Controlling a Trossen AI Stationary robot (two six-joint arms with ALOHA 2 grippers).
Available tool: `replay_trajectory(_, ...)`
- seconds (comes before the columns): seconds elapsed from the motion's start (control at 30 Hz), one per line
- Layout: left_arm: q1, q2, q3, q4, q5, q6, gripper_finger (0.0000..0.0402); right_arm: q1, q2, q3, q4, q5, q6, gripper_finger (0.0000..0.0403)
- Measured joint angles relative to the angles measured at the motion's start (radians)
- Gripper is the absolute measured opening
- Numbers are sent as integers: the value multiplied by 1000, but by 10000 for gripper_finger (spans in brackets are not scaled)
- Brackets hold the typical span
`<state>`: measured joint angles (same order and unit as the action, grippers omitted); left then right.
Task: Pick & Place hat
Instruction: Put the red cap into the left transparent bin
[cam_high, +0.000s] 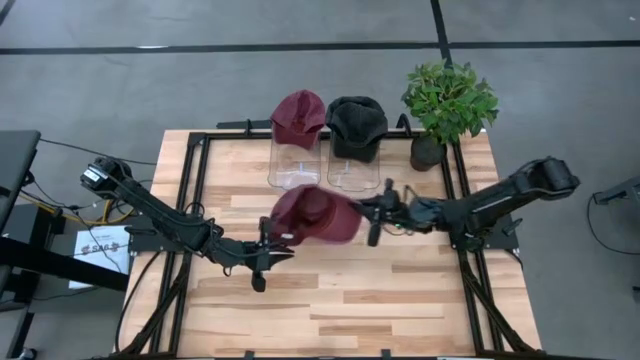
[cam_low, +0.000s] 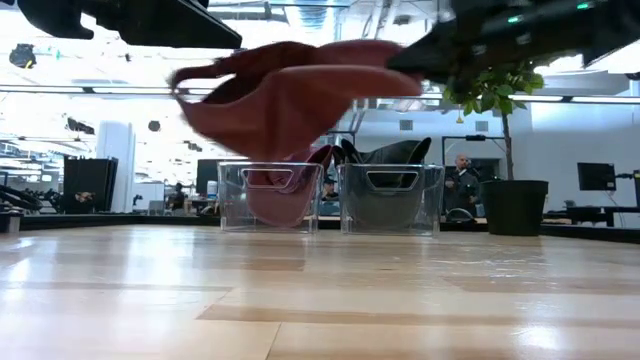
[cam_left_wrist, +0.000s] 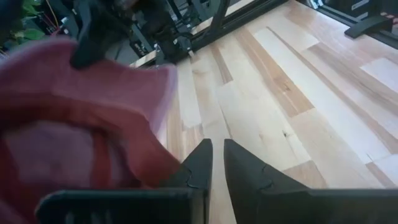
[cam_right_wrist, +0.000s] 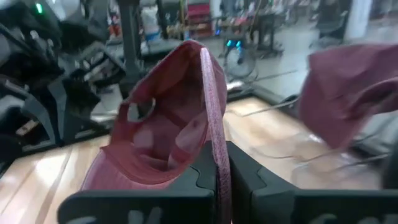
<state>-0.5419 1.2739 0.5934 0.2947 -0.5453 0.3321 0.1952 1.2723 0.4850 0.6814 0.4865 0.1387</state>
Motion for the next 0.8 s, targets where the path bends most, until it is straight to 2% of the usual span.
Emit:
replay_trajectory(0.2, 0, 0, 0, 12, -18, 3, 40, 89, -220, -122, 28, 120, -56, 1)
replay_trajectory(0.37, -1, -18, 0, 26, -154, 5, 40, 145, -310, -204, 148, 133, -119, 1)
replay_trajectory(0.53, -7, -33, 0, 32, -369, 0, 40, 160, -332, -230, 180, 132, -140, 1)
replay_trajectory(0.6, -12, -33, 0, 38, -504, 0, 39, 159, -333, -230, 185, 132, -145, 1)
replay_trajectory(0.73, -12, -34, 0, 49, -839, 1, 28, 159, -333, -230, 195, 116, -149, 1)
replay_trajectory(0.8, 4, -38, 0, 71, -894, 18, 21, 159, -332, -230, 195, 114, -148, 1)
